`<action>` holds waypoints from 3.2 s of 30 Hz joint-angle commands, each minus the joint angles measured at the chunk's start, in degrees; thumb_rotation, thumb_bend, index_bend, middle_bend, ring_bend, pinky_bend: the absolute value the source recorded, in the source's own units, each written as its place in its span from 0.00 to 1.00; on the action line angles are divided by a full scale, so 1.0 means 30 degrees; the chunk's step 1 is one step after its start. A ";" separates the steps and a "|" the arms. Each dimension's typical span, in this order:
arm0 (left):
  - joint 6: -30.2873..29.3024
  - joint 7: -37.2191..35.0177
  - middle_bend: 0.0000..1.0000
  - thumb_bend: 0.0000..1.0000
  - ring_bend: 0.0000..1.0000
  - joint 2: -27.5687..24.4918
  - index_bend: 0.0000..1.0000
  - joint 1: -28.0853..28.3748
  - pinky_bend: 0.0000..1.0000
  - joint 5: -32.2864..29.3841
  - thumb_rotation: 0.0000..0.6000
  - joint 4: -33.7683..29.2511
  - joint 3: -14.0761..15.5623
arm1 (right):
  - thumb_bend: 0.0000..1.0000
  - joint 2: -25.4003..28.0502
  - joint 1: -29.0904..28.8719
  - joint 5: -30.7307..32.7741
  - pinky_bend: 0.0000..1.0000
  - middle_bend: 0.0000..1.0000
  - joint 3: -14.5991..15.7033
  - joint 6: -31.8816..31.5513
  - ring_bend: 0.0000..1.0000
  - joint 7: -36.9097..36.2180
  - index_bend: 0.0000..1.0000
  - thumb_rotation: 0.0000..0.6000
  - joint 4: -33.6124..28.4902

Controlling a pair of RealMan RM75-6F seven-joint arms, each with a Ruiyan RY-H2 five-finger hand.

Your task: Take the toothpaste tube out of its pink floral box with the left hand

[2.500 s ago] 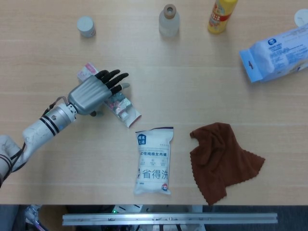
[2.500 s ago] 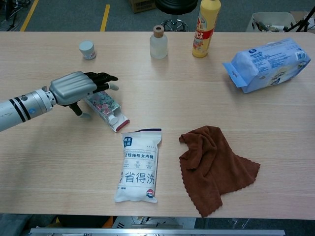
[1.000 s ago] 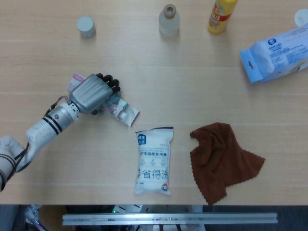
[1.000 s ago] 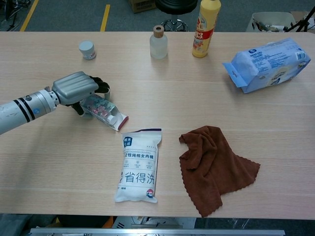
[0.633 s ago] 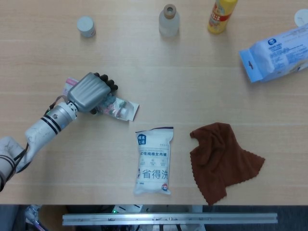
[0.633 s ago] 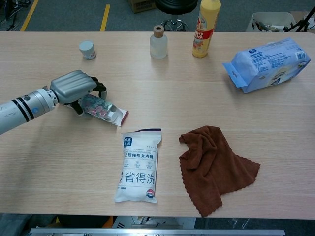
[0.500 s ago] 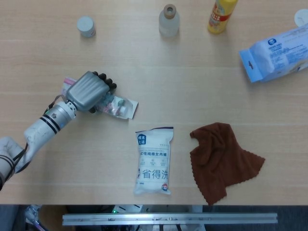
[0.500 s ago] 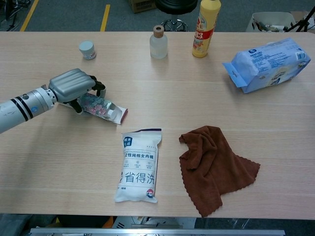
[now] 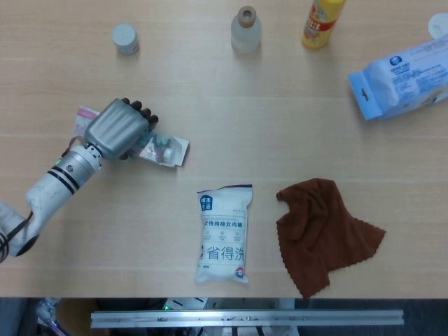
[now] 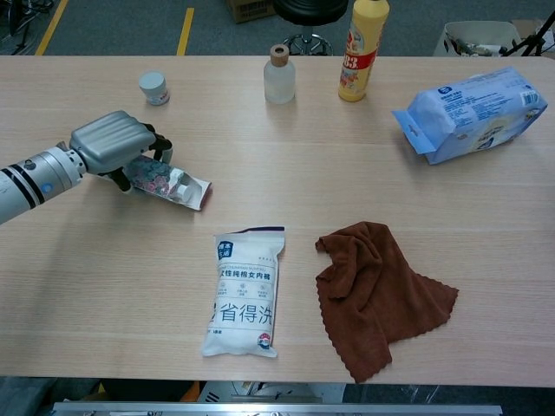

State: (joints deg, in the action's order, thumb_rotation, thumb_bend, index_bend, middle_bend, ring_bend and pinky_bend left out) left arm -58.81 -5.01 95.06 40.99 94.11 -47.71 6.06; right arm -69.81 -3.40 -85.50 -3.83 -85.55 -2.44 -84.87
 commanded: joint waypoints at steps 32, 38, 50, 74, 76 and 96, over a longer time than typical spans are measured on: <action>-0.2917 1.8127 0.49 0.08 0.41 -0.8602 0.53 -0.3702 0.56 -0.4274 1.00 -1.3019 -0.0970 | 0.20 -0.0494 -0.1626 -0.0498 0.40 0.42 -0.0401 0.1645 0.28 -0.1381 0.50 1.00 0.1097; -0.3406 2.0407 0.50 0.08 0.41 -0.8594 0.53 -0.4187 0.59 -0.4207 1.00 -1.2962 -0.0779 | 0.20 -0.0775 -0.2192 -0.0633 0.40 0.42 -0.0404 0.2218 0.28 -0.2053 0.50 1.00 0.1790; -0.4193 2.1653 0.50 0.08 0.41 -0.8547 0.52 -0.4703 0.59 -0.4334 1.00 -1.3032 -0.1252 | 0.20 -0.0965 -0.2530 -0.0680 0.40 0.42 -0.0293 0.2361 0.28 -0.2437 0.50 1.00 0.2205; -0.2682 0.8686 0.43 0.08 0.38 -0.8393 0.44 -0.6152 0.59 -0.5444 1.00 -1.4360 -0.1739 | 0.20 -0.0815 -0.2473 -0.0497 0.40 0.42 -0.0128 0.2052 0.28 -0.2296 0.50 1.00 0.1839; -0.2390 0.8155 0.43 0.08 0.38 -0.8136 0.44 -0.6174 0.59 -0.5494 1.00 -1.3966 -0.1670 | 0.20 -0.0795 -0.2460 -0.0483 0.40 0.42 -0.0124 0.2024 0.28 -0.2328 0.50 1.00 0.1821; 0.1043 0.7679 0.43 0.08 0.38 -0.6678 0.44 -0.5522 0.58 -0.6530 1.00 -1.1988 -0.1063 | 0.20 -0.0808 -0.2439 -0.0351 0.40 0.42 -0.0051 0.2005 0.28 -0.2413 0.50 1.00 0.1922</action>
State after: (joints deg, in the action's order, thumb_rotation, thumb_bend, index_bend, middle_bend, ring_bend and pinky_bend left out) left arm -55.45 18.31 74.67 24.52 74.38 -84.03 2.88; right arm -72.23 -10.72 -86.55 -3.98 -79.54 -9.68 -79.10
